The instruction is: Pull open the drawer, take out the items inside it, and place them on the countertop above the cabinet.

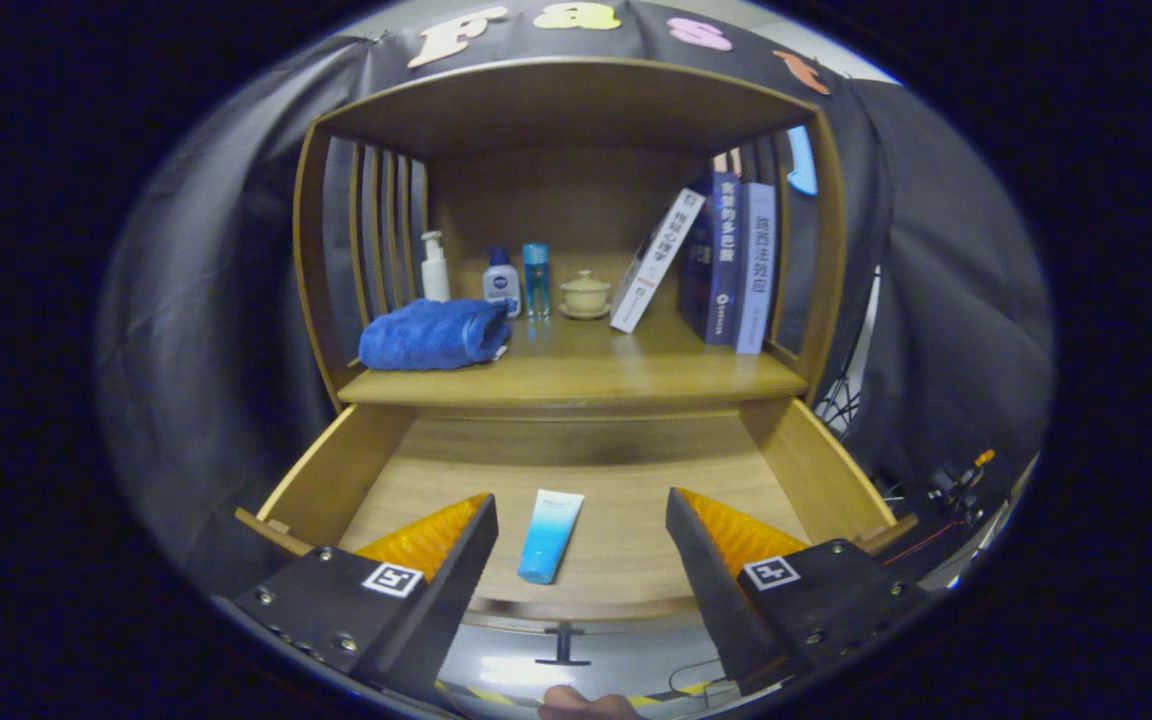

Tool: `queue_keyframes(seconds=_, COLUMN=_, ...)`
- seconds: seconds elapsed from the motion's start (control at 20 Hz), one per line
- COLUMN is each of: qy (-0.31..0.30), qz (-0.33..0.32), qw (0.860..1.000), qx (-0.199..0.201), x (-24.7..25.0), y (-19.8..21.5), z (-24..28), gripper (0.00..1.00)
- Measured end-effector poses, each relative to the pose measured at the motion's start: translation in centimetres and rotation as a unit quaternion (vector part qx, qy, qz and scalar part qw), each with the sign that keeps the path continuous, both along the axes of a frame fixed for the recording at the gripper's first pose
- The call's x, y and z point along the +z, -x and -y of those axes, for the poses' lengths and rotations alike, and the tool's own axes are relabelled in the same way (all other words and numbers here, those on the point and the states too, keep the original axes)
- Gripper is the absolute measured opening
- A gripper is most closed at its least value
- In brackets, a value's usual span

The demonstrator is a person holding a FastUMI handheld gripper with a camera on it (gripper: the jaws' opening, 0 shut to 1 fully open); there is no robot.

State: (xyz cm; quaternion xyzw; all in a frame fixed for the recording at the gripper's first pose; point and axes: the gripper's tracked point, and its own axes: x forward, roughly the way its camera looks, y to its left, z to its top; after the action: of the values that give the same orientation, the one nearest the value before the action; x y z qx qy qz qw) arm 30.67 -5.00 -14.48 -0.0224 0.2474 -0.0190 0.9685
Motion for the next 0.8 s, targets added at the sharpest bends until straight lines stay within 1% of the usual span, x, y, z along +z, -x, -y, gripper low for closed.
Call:
queue_keyframes(seconds=0.05, qy=-0.004, qz=-0.017, qw=1.000, qx=0.014, x=-0.6, y=-0.7, z=-0.7, gripper=1.00)
queue_keyframes(seconds=0.15, qy=-0.012, qz=-0.061, qw=0.998, qx=-0.002, x=-2.2, y=-2.1, z=-0.4, gripper=1.00)
queue_keyframes(seconds=0.25, qy=-0.011, qz=-0.086, qw=0.996, qx=-0.026, x=-3.1, y=-4.0, z=0.3, gripper=1.00)
queue_keyframes(seconds=0.35, qy=-0.003, qz=-0.133, qw=0.991, qx=-0.031, x=-4.8, y=-5.2, z=0.3, gripper=1.00)
queue_keyframes(seconds=0.45, qy=-0.004, qz=-0.197, qw=0.980, qx=-0.029, x=-7.7, y=-5.6, z=0.0, gripper=1.00)
queue_keyframes(seconds=0.55, qy=-0.009, qz=-0.247, qw=0.968, qx=-0.031, x=-10.5, y=-5.7, z=-0.3, gripper=1.00)
queue_keyframes(seconds=0.65, qy=-0.017, qz=-0.293, qw=0.955, qx=-0.044, x=-12.4, y=-5.2, z=-0.1, gripper=1.00)
queue_keyframes(seconds=0.8, qy=-0.047, qz=-0.339, qw=0.937, qx=-0.064, x=-13.6, y=-4.5, z=-0.9, gripper=0.84)
